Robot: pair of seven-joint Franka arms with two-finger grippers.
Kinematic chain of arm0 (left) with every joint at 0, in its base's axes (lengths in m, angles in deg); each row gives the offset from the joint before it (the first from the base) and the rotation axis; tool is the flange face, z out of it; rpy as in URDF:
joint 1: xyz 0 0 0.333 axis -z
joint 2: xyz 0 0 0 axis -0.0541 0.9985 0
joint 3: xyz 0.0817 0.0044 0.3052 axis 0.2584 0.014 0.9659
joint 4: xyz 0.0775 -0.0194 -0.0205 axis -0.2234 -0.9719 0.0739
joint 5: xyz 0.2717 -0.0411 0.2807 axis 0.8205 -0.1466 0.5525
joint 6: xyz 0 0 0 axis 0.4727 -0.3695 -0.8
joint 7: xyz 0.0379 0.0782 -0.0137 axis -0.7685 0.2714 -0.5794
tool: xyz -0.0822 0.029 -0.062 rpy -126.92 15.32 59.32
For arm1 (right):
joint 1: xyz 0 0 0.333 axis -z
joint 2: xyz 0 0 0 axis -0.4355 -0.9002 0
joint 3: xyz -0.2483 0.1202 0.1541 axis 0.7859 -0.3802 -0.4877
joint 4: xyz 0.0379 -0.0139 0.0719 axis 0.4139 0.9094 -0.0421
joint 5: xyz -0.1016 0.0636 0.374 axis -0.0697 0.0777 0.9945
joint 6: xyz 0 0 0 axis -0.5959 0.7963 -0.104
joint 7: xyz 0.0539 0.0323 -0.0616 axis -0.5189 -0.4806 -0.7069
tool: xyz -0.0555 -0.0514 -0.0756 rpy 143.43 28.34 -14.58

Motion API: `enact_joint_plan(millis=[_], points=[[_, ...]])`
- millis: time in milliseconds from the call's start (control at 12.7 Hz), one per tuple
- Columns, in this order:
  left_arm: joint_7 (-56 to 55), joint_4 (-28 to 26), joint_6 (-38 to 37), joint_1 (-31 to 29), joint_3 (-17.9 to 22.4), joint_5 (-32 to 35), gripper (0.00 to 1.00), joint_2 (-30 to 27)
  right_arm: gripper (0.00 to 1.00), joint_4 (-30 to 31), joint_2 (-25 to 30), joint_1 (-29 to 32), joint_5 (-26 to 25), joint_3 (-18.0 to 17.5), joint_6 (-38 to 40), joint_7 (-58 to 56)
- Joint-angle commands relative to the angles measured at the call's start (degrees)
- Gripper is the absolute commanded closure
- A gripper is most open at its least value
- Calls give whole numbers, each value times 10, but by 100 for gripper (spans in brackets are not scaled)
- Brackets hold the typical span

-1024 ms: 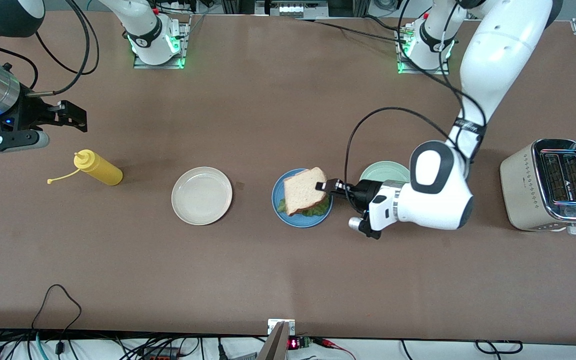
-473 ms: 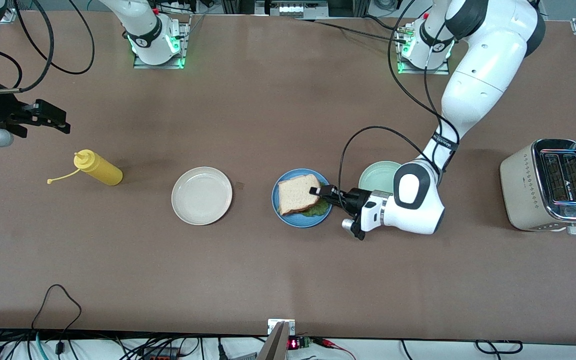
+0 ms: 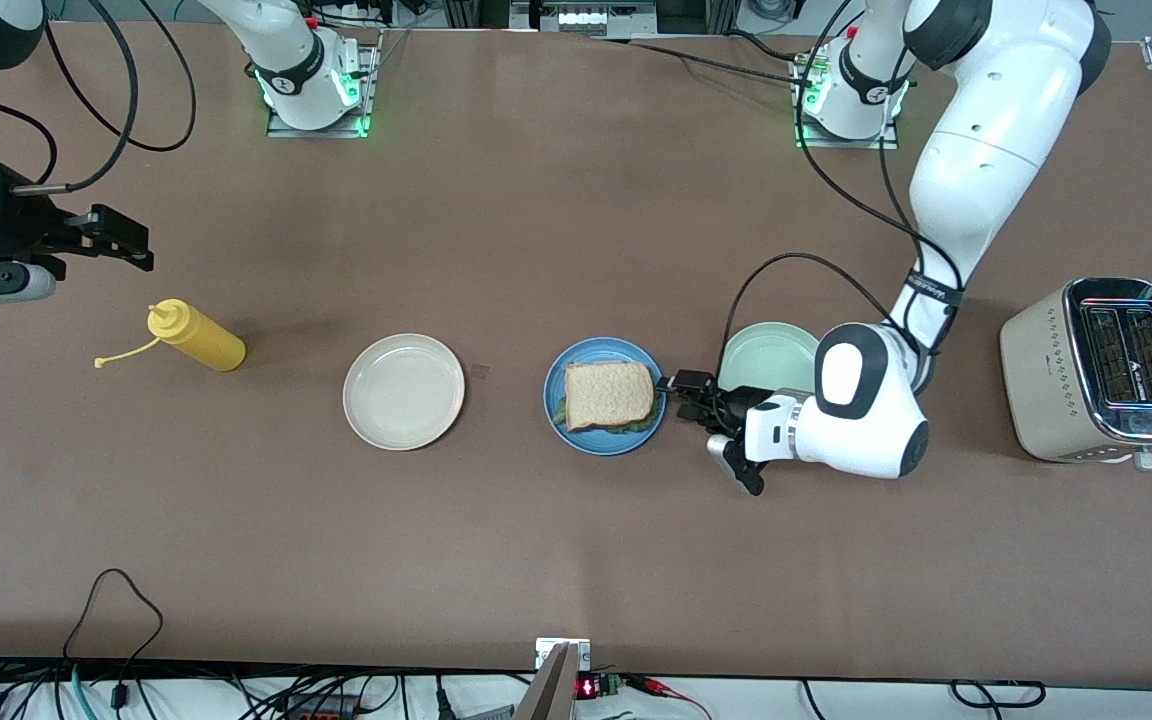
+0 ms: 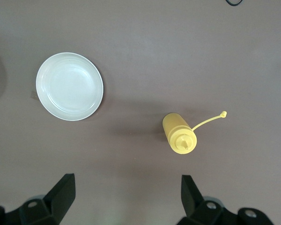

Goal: Make sandwich in blue plate with both arms

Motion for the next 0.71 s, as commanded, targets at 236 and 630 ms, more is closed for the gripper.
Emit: enact_joint_plan(millis=[236,630], points=[[-116,-12,-155,-13,18,244,0,-137,0,48,22,1,-7,-1,-20,5],[-271,-12,-249,-6,23,395,0,-252,0,69,32,6,-6,2,-44,-5]])
